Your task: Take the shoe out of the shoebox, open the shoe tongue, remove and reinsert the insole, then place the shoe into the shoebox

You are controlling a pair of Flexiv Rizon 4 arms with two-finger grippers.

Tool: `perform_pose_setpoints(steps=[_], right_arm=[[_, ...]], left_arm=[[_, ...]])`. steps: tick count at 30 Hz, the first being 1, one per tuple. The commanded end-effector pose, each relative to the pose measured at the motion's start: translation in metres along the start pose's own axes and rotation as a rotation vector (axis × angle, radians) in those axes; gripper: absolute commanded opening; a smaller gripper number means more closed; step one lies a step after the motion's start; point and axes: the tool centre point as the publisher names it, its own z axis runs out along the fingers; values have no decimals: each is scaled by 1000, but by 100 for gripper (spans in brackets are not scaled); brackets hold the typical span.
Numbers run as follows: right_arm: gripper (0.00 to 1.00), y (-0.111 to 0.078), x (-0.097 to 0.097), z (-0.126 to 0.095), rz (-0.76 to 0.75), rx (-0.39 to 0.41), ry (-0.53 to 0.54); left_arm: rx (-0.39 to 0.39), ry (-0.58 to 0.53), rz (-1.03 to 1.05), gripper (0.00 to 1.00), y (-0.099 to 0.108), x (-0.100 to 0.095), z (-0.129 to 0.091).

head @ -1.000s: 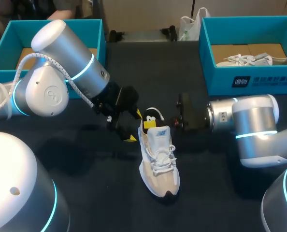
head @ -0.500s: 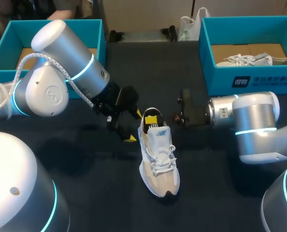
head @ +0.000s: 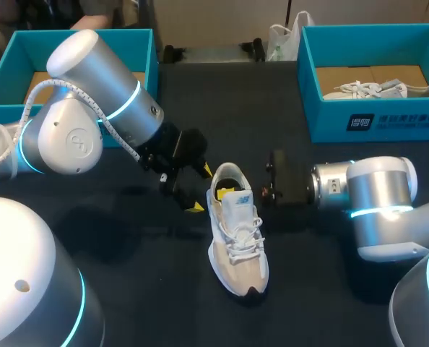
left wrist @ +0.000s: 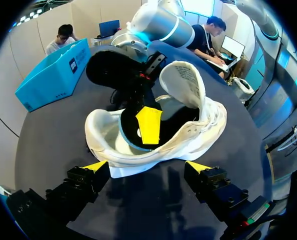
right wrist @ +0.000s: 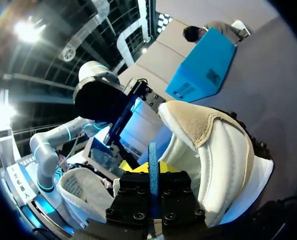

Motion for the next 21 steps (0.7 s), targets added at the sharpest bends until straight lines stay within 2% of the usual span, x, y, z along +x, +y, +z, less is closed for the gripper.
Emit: perform_pose_setpoints(steps=[1, 3, 8, 21], right_arm=[[25, 1, 7, 2, -18, 9, -14], [36, 6, 9, 2, -33, 20, -17], [46, 16, 13, 4, -68, 43, -23], [49, 25, 23, -4, -109, 85, -61]], left_arm=[[0, 0, 0, 100, 0, 0, 0], [0, 0, 0, 100, 0, 0, 0], [0, 0, 0, 100, 0, 0, 0], [0, 0, 0, 100, 0, 0, 0]])
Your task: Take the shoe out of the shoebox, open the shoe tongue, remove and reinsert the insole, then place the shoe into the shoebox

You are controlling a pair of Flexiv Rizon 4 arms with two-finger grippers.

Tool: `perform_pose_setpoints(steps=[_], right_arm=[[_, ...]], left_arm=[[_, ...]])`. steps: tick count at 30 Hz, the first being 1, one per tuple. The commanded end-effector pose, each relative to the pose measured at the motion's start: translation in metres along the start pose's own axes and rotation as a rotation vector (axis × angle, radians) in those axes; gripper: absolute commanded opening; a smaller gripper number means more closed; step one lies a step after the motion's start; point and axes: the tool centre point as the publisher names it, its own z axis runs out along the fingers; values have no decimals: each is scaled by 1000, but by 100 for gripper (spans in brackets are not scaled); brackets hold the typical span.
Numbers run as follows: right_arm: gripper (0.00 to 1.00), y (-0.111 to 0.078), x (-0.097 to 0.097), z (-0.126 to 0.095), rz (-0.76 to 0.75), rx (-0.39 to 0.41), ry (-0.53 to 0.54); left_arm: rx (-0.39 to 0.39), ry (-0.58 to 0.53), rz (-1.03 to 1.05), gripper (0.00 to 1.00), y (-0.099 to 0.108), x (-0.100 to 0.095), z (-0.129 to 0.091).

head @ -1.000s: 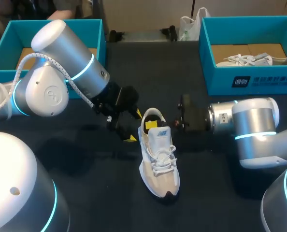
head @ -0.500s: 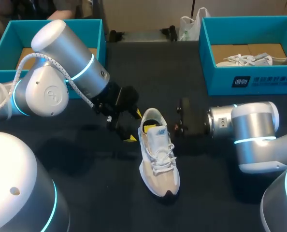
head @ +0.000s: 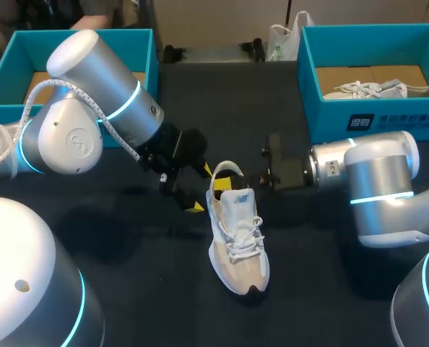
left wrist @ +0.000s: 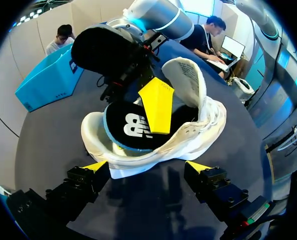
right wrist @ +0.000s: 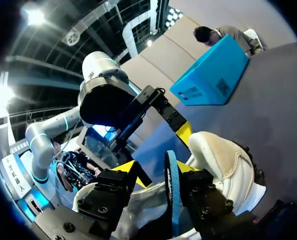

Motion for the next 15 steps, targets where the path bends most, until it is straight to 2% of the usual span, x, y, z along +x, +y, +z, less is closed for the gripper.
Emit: perform_pose_setpoints(steps=[1, 6, 12, 15], right_arm=[[49, 3, 7, -8, 0, 20, -19], [50, 8, 9, -13, -9, 54, -35], [61, 12, 10, -15, -20, 69, -43], [62, 12, 6, -15, -15, 72, -52]], left_arm=[[0, 0, 0, 100, 0, 0, 0], [0, 0, 0, 100, 0, 0, 0], [0, 0, 0, 100, 0, 0, 0], [0, 0, 0, 100, 0, 0, 0]])
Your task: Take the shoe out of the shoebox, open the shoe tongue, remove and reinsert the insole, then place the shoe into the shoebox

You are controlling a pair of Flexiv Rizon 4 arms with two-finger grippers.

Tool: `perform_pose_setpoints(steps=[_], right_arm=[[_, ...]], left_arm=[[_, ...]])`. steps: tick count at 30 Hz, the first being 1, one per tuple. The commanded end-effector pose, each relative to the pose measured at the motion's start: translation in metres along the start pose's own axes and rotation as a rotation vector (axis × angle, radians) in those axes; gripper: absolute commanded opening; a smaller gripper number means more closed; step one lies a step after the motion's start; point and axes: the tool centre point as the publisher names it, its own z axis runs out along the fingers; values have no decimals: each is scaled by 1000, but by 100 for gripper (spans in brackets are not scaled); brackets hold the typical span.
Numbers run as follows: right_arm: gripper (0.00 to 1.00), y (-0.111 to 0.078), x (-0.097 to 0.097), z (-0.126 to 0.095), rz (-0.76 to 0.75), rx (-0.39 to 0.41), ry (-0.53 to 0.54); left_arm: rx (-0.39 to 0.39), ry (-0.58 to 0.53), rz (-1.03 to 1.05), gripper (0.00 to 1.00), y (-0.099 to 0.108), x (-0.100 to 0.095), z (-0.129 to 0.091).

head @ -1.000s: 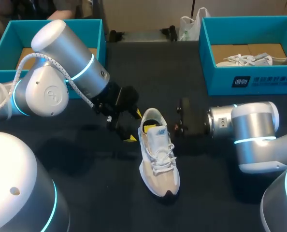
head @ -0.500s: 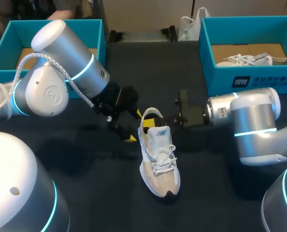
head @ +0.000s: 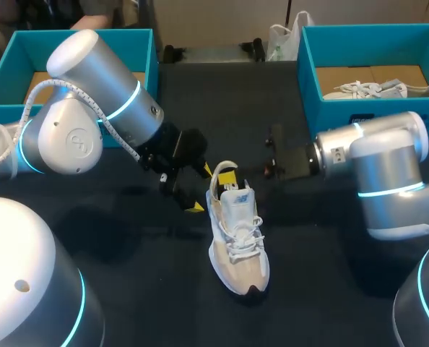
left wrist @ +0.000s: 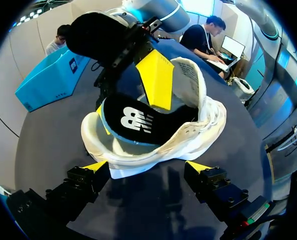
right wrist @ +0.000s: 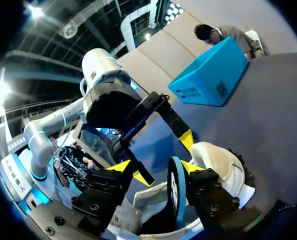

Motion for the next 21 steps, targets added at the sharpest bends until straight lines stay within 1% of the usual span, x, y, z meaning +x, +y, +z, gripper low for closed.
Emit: perform_pose_setpoints(steps=[1, 7, 9, 14, 21], right_arm=[[62, 1, -3, -1, 9, 10, -11], [65, 1, -10, -7, 32, 17, -61], [67, 1, -10, -11, 39, 17, -70], [68, 0, -7, -19, 45, 18, -87], [67, -1, -3, -21, 42, 28, -103]], left_arm=[[0, 0, 0, 100, 0, 0, 0], [0, 0, 0, 100, 0, 0, 0], [0, 0, 0, 100, 0, 0, 0], [0, 0, 0, 100, 0, 0, 0], [0, 0, 0, 100, 0, 0, 0]])
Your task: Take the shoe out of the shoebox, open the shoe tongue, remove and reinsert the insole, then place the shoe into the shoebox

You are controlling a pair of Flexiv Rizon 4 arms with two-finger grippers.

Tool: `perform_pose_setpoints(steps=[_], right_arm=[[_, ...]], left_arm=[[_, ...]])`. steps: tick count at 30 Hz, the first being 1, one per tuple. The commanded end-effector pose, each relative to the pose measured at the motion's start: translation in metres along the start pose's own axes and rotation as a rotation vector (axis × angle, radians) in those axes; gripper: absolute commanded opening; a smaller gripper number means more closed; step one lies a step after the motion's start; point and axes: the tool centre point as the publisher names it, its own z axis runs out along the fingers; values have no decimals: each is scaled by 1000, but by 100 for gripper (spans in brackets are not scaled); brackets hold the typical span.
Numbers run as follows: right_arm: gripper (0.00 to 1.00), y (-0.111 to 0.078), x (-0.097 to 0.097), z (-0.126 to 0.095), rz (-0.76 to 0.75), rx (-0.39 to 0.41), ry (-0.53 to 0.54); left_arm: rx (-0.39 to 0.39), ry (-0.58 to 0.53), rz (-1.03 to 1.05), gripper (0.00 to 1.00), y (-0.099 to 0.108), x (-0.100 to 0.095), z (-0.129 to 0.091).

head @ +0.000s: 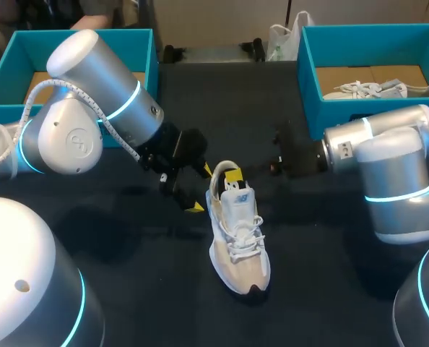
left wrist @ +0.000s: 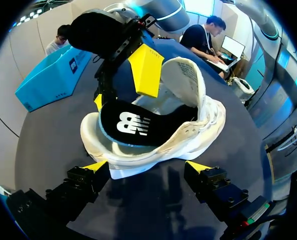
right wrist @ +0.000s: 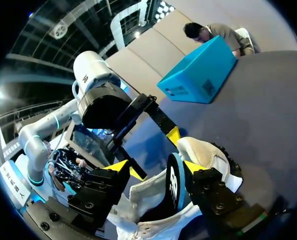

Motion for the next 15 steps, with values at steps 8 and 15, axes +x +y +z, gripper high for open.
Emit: perform_pose_setpoints(steps=[8, 15], right_arm=[[69, 8, 6, -20, 18, 53, -72], [70, 20, 2, -32, 25, 94, -103]], left_arm=[[0, 0, 0, 100, 0, 0, 0], [0, 0, 0, 100, 0, 0, 0]])
